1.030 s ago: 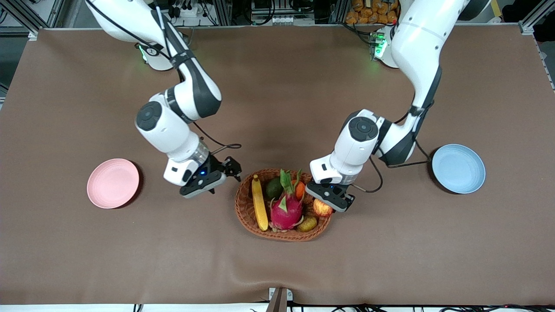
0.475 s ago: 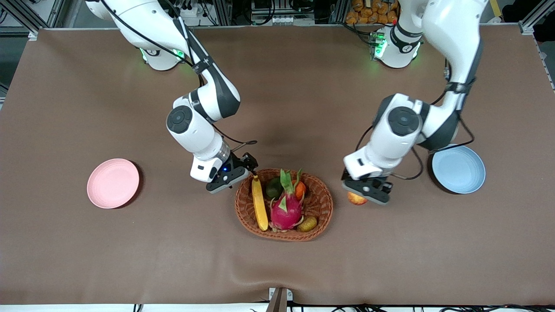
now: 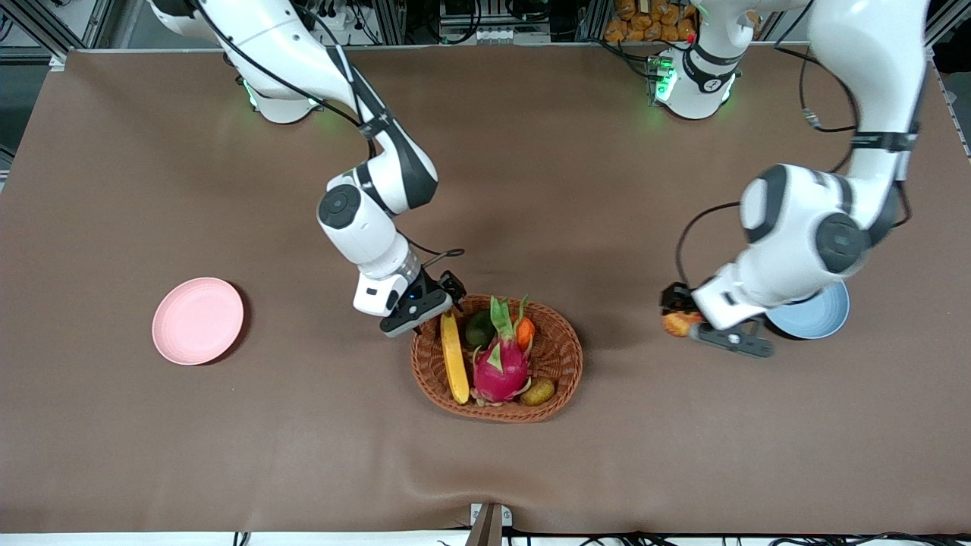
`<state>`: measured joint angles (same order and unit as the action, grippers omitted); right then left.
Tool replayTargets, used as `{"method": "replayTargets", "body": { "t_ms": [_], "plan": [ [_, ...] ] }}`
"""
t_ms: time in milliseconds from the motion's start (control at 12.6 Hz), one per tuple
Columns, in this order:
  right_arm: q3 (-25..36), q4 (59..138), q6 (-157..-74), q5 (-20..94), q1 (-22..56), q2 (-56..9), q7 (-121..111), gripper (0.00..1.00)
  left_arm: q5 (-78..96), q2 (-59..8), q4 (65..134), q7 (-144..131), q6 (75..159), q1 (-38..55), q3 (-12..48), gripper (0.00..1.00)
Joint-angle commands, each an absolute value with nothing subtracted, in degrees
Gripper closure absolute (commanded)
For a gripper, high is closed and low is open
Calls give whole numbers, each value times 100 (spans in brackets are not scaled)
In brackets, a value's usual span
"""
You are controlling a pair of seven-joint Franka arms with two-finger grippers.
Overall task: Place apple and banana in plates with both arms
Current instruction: 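Carry the apple to the blue plate while the right gripper grasps the banana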
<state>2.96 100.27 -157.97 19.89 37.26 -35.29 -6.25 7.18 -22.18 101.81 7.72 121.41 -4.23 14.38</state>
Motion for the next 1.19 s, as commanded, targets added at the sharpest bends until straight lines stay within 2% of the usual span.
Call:
{"method": "replayTargets", "body": {
  "t_ms": [0, 79, 158, 317, 554, 871, 1109],
  "plan": [
    [334, 10124, -16214, 2048, 3779, -3656, -712, 0, 940, -2048, 10318, 1116, 11463, -1307, 1722, 64],
    [334, 10229, -16442, 2048, 3797, -3665, -712, 0, 940, -2065, 10318, 1160, 11304, -1518, 1723, 64],
    [334, 10317, -16592, 2048, 3814, -3665, -712, 5, 940, -2118, 10336, 1395, 11259, -1747, 1714, 64],
    [334, 10345, -16629, 2048, 3885, -3674, -712, 20, 940, -2258, 10371, 1957, 11207, -2160, 1705, 64],
    [334, 10345, -16646, 2048, 3894, -3700, -721, 32, 809, -2469, 10406, 2765, 11127, -2758, 1688, 64],
    [334, 10371, -16638, 2048, 3955, -3709, -721, 33, 379, -2584, 10599, 3129, 11171, -3207, 1679, 63],
    [343, 10406, -16638, 2048, 3990, -3709, -712, 40, 27, -2908, 10573, 3287, 11574, -3480, 1687, 62]
  ]
}}
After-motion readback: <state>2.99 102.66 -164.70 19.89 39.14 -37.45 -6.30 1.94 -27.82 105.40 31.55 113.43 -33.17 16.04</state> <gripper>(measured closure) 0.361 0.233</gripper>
